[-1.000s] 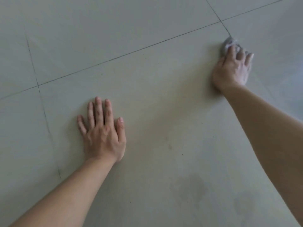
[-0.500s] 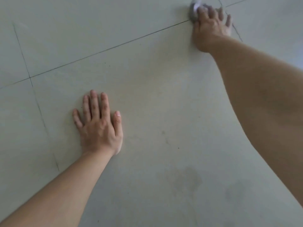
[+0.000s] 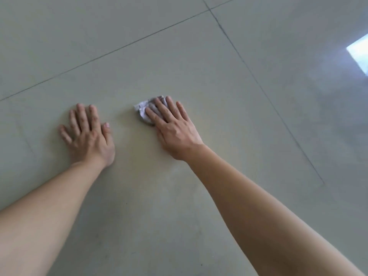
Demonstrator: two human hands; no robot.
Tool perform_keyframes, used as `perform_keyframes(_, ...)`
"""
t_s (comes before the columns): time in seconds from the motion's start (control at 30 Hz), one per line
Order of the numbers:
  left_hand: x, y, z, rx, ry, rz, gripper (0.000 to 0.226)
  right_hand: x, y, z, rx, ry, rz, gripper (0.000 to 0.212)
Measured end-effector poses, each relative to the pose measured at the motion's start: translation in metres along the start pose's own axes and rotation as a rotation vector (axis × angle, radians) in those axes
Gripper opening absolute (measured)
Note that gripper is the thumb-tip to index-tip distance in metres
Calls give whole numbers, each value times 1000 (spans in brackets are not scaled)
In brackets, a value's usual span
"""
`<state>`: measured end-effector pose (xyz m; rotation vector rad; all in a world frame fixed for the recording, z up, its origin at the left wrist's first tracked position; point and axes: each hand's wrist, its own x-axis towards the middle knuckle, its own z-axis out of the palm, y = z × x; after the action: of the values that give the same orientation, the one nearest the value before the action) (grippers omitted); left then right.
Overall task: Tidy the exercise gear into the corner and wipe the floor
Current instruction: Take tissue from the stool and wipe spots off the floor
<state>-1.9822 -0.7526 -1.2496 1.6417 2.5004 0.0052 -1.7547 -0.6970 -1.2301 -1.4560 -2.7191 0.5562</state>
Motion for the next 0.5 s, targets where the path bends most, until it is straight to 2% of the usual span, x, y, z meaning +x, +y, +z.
perform_keyframes(0.07, 1, 6, -5, 45, -53, -24, 59, -34, 34, -9, -3, 23, 55, 56)
perform_keyframes(0.23, -28, 47, -23, 38, -119, -64, 61, -151, 153, -29, 43, 147, 575, 57)
perform_keyframes(0.37, -96, 138, -16, -25, -219, 179, 62, -231, 197, -32, 170, 233, 1059, 56)
perform_keyframes(0.5, -149, 230, -9, -8, -321, 442, 65, -258, 215, -36, 255, 382, 1484, 57)
